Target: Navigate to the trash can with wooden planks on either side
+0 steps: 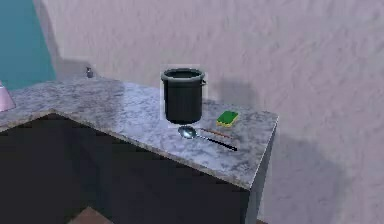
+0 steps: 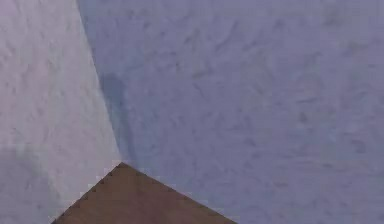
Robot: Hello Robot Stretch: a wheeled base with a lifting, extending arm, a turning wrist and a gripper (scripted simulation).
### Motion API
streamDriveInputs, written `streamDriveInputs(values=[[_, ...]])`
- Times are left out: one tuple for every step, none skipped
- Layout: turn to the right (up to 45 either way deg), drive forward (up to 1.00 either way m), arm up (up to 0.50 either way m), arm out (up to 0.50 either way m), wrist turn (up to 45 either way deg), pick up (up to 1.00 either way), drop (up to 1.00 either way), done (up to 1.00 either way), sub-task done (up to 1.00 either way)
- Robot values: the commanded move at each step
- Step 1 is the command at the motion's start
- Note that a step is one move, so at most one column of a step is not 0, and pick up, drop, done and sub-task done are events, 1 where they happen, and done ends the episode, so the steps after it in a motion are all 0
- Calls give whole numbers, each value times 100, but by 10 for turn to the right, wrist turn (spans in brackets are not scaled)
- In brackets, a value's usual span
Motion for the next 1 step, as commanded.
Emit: streamDriveInputs(values=[[-450,0,0,0,0,0,0,0,0]])
